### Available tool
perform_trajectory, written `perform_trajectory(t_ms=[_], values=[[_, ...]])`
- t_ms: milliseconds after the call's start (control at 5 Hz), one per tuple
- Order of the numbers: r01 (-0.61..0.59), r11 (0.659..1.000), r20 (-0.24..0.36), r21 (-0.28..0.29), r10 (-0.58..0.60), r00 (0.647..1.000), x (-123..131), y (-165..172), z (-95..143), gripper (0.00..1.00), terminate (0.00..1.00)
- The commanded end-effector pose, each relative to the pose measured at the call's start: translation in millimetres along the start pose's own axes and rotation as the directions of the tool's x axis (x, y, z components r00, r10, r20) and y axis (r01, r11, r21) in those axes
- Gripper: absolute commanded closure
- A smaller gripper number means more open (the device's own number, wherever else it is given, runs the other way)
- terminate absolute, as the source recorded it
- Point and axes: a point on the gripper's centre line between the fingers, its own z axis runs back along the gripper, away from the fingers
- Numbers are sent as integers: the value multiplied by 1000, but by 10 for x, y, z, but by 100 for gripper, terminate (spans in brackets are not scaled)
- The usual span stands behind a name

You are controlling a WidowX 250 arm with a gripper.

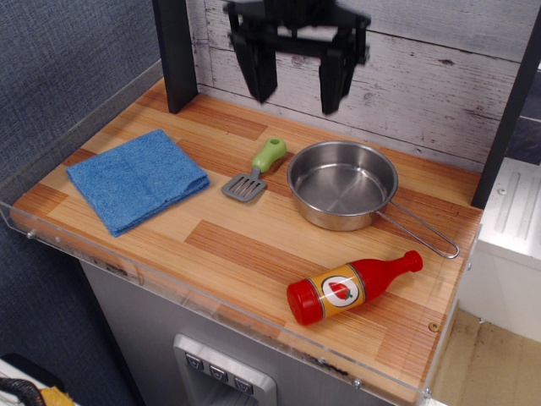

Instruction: Place the silver pot on the blue towel.

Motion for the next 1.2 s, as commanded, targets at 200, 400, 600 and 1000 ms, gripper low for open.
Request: perform_trajectory(t_ms=[200,400,600,1000], values=[[30,999,-7,-16,-30,1000,141,236,-513,0,0],[51,999,-49,-11,-52,997,173,267,-730,0,0],[69,998,-62,-6,-69,996,262,284,-880,0,0],[94,995,-80,45,-90,993,394,240,-988,100,0]])
